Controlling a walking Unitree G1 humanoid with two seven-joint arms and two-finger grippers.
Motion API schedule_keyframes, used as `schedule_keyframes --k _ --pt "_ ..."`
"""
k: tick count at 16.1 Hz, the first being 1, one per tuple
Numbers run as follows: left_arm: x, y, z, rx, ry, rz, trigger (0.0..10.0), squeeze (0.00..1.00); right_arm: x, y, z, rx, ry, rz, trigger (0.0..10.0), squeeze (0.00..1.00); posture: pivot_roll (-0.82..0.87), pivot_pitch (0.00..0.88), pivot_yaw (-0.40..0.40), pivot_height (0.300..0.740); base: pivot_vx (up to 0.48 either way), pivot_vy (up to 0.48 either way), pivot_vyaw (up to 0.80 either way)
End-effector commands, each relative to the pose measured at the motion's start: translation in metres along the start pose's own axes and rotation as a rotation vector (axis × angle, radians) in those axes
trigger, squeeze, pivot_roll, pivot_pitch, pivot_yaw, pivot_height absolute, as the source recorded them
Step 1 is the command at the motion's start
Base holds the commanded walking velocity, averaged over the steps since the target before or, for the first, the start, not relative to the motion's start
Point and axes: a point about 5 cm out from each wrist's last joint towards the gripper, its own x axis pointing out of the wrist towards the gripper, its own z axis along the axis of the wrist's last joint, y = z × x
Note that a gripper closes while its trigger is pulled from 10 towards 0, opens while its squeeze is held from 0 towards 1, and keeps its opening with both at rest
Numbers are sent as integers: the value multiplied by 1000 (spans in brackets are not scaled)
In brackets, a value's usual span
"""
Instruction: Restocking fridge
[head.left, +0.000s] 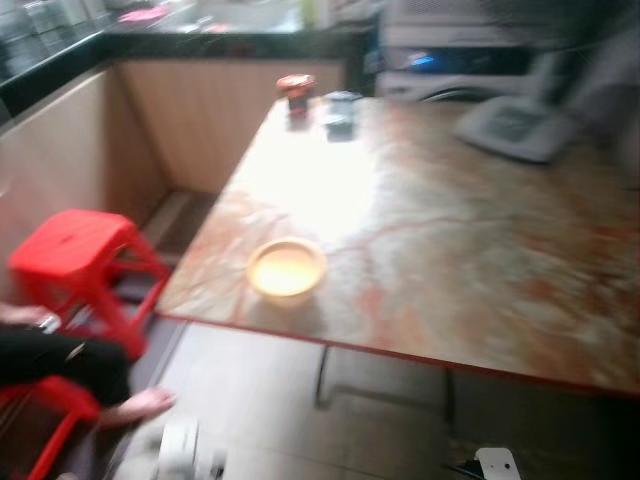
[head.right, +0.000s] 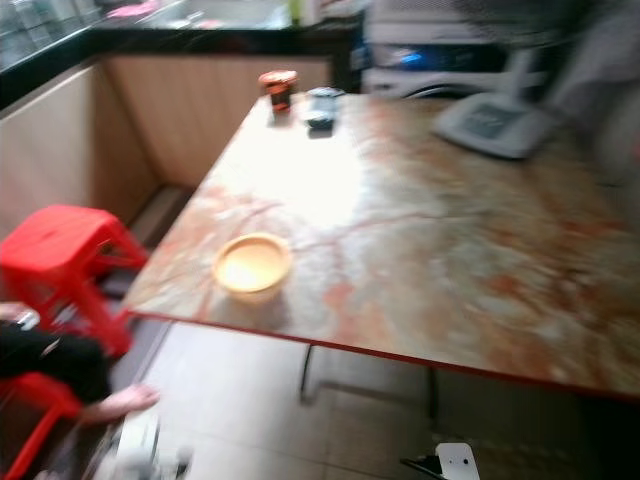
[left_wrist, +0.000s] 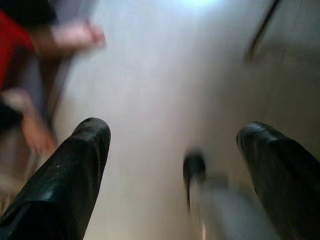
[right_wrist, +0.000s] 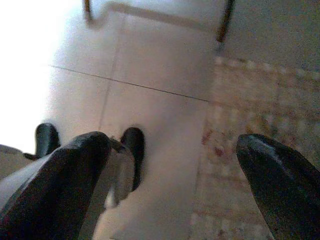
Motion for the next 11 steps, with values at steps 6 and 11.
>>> schedule_keyframes --k 6,11 --pt "-6 18 11 18 -194 79 10000 0 0 2 -3 -2 1 7 10000 0 -85 0 84 740 0 0 0" --pt "-32 27 37 177 -578 206 10000 0 0 3 -6 -21 10 12 10000 0 -70 0 89 740 0 0 0"
